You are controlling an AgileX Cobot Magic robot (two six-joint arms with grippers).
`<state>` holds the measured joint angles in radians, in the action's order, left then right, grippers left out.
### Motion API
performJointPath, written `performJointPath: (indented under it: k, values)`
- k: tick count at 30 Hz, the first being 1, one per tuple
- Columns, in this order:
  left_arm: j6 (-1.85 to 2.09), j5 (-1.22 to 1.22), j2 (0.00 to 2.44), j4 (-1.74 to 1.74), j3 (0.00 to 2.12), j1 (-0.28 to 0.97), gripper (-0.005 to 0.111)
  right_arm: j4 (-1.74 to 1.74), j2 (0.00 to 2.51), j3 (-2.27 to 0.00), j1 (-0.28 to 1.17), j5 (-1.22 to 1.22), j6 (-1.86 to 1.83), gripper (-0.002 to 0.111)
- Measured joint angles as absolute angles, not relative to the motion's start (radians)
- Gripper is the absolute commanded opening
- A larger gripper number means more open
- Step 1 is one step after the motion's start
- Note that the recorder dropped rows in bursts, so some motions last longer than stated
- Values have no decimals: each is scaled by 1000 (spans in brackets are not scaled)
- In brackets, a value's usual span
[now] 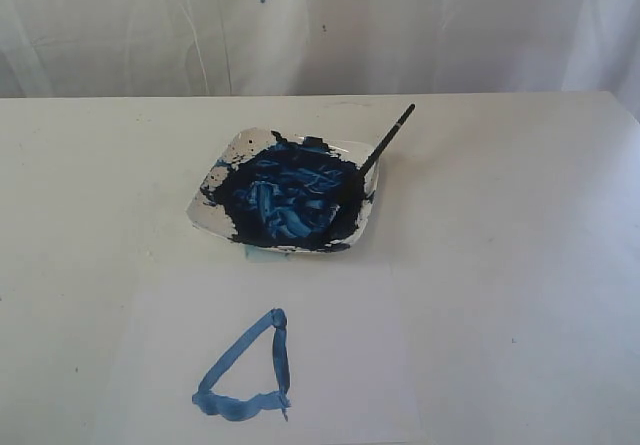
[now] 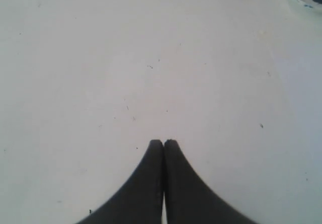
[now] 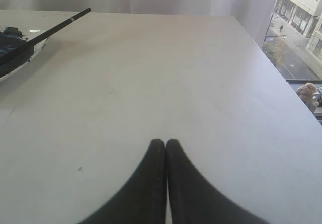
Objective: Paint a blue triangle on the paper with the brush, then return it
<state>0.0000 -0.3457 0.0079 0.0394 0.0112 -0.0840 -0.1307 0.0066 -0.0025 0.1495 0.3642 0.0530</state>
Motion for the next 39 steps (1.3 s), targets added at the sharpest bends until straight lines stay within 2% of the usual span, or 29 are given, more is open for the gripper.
performJointPath:
  k: [39]
  values:
    - [111,-342,4,33,9,-50,0,-131,7,-2,150,364,48,0]
